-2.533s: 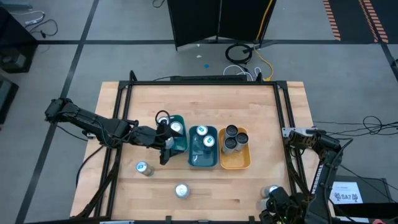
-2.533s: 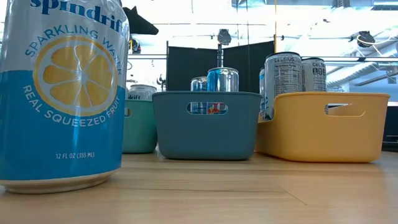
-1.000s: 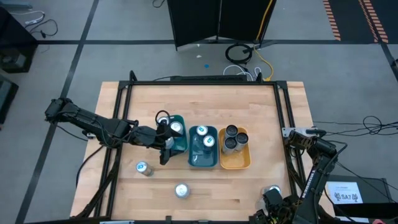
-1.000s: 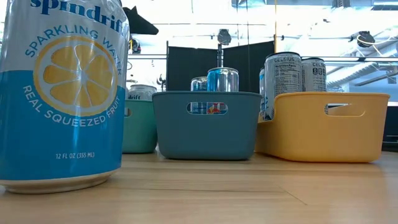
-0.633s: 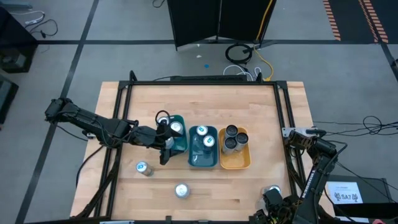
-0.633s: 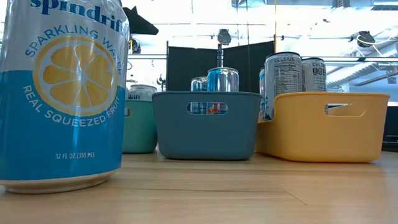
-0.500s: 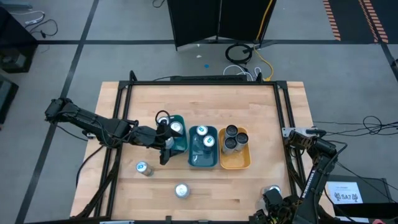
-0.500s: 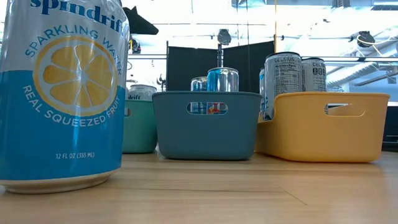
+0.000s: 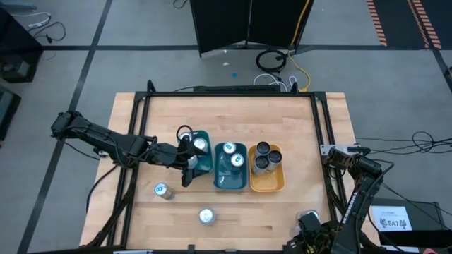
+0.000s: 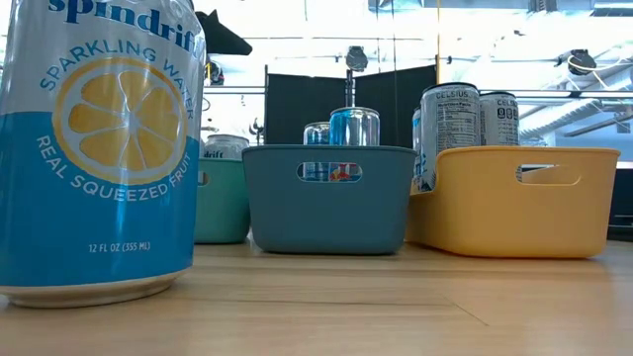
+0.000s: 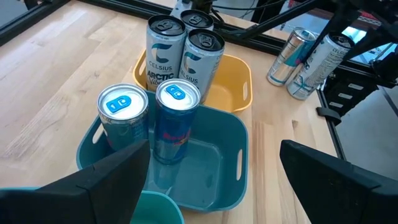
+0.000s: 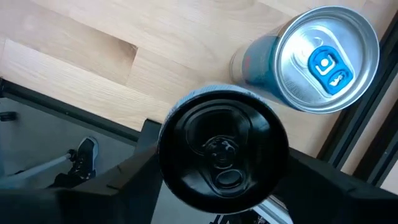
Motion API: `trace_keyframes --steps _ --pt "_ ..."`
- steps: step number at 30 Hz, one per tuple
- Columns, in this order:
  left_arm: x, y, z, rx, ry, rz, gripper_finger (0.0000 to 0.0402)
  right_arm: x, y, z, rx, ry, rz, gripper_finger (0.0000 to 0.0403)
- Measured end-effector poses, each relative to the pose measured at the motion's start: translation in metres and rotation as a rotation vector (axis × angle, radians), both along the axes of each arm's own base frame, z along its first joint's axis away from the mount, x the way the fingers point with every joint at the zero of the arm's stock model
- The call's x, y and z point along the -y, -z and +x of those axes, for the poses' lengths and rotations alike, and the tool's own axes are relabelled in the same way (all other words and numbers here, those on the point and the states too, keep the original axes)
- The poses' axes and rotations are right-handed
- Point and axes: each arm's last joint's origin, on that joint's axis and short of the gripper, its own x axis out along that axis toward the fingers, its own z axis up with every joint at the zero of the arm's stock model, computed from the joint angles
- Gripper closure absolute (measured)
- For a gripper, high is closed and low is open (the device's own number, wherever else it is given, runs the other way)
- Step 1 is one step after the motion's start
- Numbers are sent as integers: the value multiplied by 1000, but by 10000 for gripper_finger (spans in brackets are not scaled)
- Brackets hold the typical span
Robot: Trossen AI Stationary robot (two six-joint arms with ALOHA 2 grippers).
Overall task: Sort soda cans
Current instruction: Put the white-blue soda can into the yellow bin
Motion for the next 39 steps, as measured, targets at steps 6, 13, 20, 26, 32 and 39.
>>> trace_keyframes --steps 6,13,20,26,32,39 --pt "0 0 0 0 0 0 33 -2 0 2 21 2 25 154" --pt "0 0 0 0 1 0 33 -2 -13 4 52 3 30 152" --pt "0 0 0 0 1 1 33 8 -41 15 202 -30 -24 152" --pt "0 0 0 0 1 2 33 23 -56 38 282 -109 -62 152" --pt "0 0 0 1 2 3 33 48 -66 63 294 -197 -100 151" --pt "0 0 0 0 2 3 33 88 -93 75 373 -241 -167 151"
